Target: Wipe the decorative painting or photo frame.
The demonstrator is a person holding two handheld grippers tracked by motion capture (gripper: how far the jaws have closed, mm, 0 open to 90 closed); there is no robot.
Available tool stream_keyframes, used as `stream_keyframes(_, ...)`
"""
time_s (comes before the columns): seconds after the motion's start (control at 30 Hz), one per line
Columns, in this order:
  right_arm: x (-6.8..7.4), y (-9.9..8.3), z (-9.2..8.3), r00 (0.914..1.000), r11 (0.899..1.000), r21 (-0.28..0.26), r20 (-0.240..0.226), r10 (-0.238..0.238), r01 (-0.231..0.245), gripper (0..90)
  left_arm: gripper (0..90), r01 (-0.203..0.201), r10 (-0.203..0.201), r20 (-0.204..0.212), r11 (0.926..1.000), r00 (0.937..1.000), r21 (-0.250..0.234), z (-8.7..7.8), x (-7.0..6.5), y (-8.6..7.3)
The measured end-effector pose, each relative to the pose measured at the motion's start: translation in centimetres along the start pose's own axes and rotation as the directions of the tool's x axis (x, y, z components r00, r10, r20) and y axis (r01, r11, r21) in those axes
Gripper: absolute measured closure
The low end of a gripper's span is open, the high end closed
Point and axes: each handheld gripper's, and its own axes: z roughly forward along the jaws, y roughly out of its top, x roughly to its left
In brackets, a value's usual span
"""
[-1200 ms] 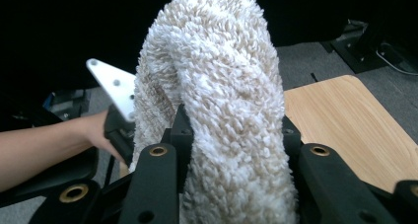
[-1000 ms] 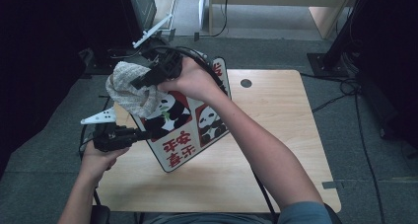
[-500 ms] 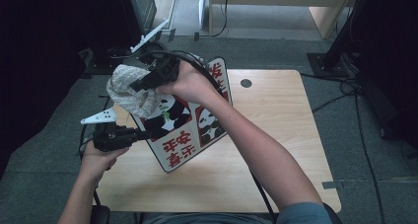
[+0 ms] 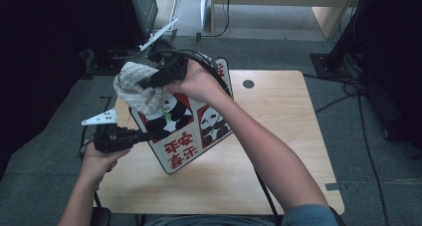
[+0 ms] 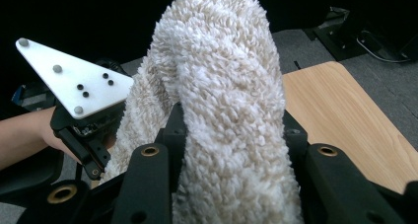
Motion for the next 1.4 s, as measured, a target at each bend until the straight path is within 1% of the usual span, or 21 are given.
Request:
stream_keyframes(0.23, -0.6, -0.3, -0.5, 0.9999, 1.000, -0.005, 0.012, 0.002, -0.002, 61.3, 78.7, 0.001, -0.001, 0.001, 1.0000, 1.0000, -0.001, 0.0, 0.0, 0.0)
stream_keyframes(0.27, -0.8, -0.4, -0.6, 0.9998, 1.000, -0.004, 0.014, 0.012, -0.012, 61.3, 78.7, 0.002, -0.002, 0.001, 1.0000, 1.0000, -0.002, 0.0, 0.0, 0.0)
stream_keyframes(0.47, -1.5, -0.7, -1.1, 0.9991, 1.000, -0.005, 0.031, 0.030, -0.029, 61.3, 78.7, 0.001, -0.001, 0.001, 1.0000, 1.0000, -0.003, 0.0, 0.0, 0.0)
stream_keyframes(0.63, -1.8, -1.0, -1.6, 0.9988, 1.000, -0.005, 0.044, 0.023, -0.023, 61.2, 78.7, 0.002, -0.002, 0.001, 1.0000, 1.0000, -0.001, 0.0, 0.0, 0.0)
stream_keyframes(0.8, -2.3, -1.3, -2.1, 0.9979, 0.999, -0.007, 0.055, 0.035, -0.035, 61.3, 78.7, 0.005, -0.005, 0.003, 1.0000, 1.0000, -0.004, 0.0, 0.0, 0.0)
stream_keyframes(1.3, -3.8, -2.0, -3.1, 0.9959, 0.998, -0.018, 0.067, 0.060, -0.059, 61.3, 78.6, 0.003, -0.003, 0.003, 1.0000, 1.0000, -0.003, 0.0, 0.0, 0.0)
stream_keyframes(1.4, -4.2, -2.4, -3.3, 0.9963, 0.997, -0.037, 0.058, 0.063, -0.061, 61.3, 78.7, 0.004, -0.004, 0.002, 1.0000, 1.0000, -0.003, -0.1, 0.0, 0.0)
